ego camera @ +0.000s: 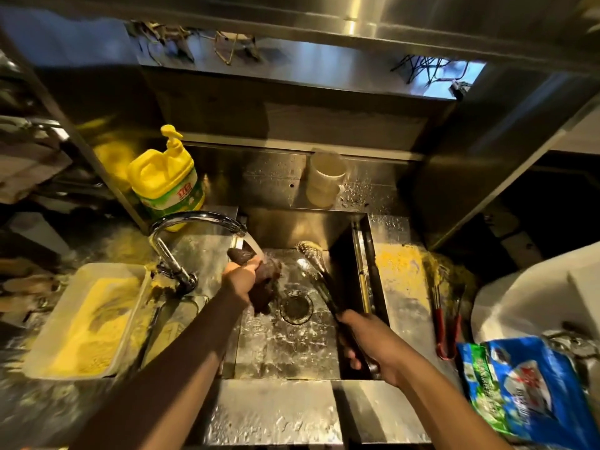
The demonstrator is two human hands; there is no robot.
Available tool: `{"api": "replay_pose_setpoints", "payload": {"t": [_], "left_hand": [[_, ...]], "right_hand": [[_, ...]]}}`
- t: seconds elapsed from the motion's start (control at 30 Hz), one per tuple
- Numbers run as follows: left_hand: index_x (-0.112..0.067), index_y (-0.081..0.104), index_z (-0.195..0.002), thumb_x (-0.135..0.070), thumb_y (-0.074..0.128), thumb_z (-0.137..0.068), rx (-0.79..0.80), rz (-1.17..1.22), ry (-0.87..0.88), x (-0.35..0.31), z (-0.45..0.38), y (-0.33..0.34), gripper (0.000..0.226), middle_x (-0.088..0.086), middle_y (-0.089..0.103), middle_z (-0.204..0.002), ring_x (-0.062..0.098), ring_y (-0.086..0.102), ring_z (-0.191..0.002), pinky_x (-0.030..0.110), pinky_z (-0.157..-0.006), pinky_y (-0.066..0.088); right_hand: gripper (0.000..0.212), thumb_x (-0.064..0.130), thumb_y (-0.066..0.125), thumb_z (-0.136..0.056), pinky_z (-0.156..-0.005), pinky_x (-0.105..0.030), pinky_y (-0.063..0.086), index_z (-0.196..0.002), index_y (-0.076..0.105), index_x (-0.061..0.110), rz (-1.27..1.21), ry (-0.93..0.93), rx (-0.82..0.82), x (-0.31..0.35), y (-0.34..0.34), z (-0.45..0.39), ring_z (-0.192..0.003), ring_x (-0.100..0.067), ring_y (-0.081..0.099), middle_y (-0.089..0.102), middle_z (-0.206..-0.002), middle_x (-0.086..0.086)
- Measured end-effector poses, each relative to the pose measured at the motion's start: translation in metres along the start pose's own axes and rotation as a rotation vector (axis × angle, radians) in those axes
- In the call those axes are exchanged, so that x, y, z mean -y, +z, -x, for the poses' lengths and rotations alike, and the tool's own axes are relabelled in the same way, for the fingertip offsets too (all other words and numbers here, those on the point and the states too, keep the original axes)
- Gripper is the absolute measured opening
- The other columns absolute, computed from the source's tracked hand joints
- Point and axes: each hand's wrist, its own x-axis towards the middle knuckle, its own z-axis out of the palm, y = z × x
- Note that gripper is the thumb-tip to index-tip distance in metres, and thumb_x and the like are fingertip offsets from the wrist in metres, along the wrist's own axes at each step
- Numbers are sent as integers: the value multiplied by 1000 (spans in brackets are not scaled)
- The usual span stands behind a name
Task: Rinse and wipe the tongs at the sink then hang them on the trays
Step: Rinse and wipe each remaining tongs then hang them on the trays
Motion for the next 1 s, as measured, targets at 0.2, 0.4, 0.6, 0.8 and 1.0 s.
{"api": "replay_pose_setpoints", "payload": {"t": [0.2,0.4,0.6,0.8,1.0], "left_hand": [[-9,65,-117,-28,74,-87,174,84,-68,12,21,0,37,14,74,-95,26,74,-72,37,-63,61],[-12,65,-105,-28,72,-89,277,77,-26,12,24,-3,23,12,75,-88,27,73,-78,43,-74,60],[-13,62,-96,-27,72,-89,290,-6,-59,11,34,5,19,9,78,-79,25,76,-76,46,-71,63],[-4,53,-125,-2,64,-90,121,19,-12,-16,22,16,36,24,66,-116,37,70,-92,49,-75,61],[-3,59,-120,-3,64,-89,96,-83,-61,-7,27,33,31,19,72,-103,33,72,-86,41,-69,62]], "right_hand": [[35,2,73,-85,-50,-34,59,-111,50,1,-93,-39,73,13,12,-16,-60,-26,70,75,-96,-25],[31,8,73,-86,-47,-30,48,-112,54,9,-52,-59,54,17,18,-30,-49,-15,55,73,-88,-15],[37,-12,56,-85,-52,-32,53,-116,63,8,-3,-28,115,20,29,-27,-57,-18,54,58,-87,-18],[27,-10,55,-80,-38,-24,36,-98,63,9,95,-55,101,18,29,-13,-46,-15,45,53,-63,-9],[22,-5,54,-81,-37,-24,35,-101,60,4,223,-90,30,33,40,-22,-38,-14,44,53,-55,-6]]}}
